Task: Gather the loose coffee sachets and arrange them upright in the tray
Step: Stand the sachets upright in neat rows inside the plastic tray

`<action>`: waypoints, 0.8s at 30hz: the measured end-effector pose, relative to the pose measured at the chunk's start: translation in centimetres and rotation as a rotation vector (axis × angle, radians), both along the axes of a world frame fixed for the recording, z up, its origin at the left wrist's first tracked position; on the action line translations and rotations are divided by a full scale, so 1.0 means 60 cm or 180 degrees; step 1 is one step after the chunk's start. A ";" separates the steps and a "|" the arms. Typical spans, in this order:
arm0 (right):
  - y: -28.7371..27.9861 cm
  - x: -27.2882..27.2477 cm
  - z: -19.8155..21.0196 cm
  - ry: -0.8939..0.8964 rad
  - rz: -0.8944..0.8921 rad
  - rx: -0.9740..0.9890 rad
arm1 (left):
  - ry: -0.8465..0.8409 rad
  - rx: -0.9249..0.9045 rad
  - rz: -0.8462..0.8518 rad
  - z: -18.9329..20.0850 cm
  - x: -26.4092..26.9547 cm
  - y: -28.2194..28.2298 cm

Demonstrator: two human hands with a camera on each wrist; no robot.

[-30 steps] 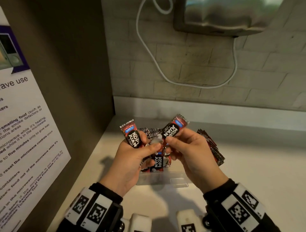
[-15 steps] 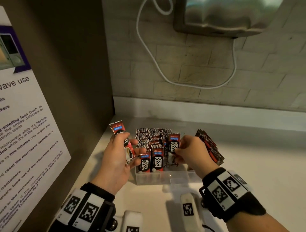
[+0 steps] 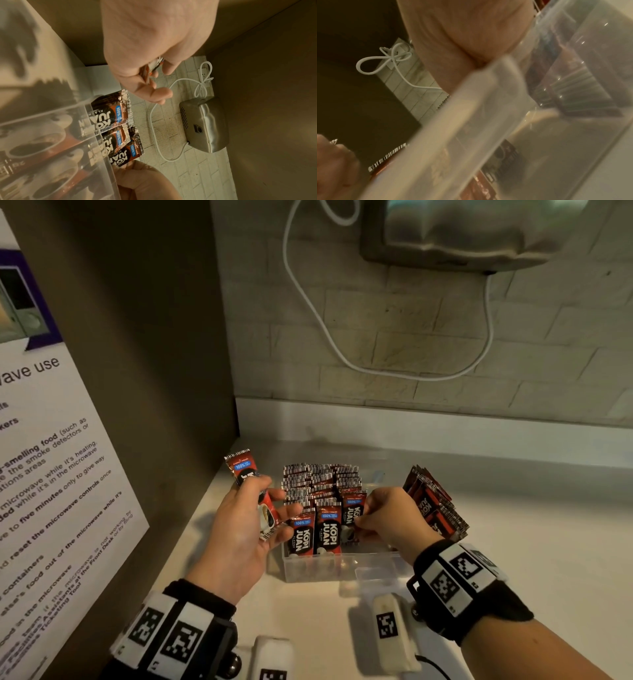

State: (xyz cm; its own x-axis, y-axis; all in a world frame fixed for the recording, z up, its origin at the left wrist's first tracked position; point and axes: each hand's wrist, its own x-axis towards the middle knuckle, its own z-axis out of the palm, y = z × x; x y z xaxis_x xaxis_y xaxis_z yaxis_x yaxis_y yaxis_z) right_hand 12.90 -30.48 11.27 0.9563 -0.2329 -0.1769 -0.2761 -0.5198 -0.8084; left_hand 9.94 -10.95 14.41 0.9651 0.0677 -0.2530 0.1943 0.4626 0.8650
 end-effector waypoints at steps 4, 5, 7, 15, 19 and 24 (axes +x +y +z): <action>0.001 0.000 0.000 0.0022 -0.0009 -0.0063 | -0.0002 0.0027 -0.0010 0.004 -0.002 -0.003; 0.001 0.000 -0.001 0.0025 -0.0002 -0.0090 | -0.0005 0.0030 -0.0013 0.005 -0.002 -0.003; 0.001 0.000 -0.002 0.0037 0.0009 -0.0127 | -0.0005 0.0031 -0.0009 0.006 -0.003 -0.003; 0.001 -0.001 0.000 0.0041 0.0118 -0.0211 | 0.0012 0.0015 -0.0018 0.005 -0.006 -0.005; 0.000 -0.003 -0.001 0.0043 0.0057 -0.0148 | -0.0041 0.0075 -0.0106 0.004 -0.009 -0.006; -0.004 -0.006 0.002 -0.0062 0.0026 -0.0114 | -0.0028 -0.0056 -0.0345 0.005 -0.008 -0.002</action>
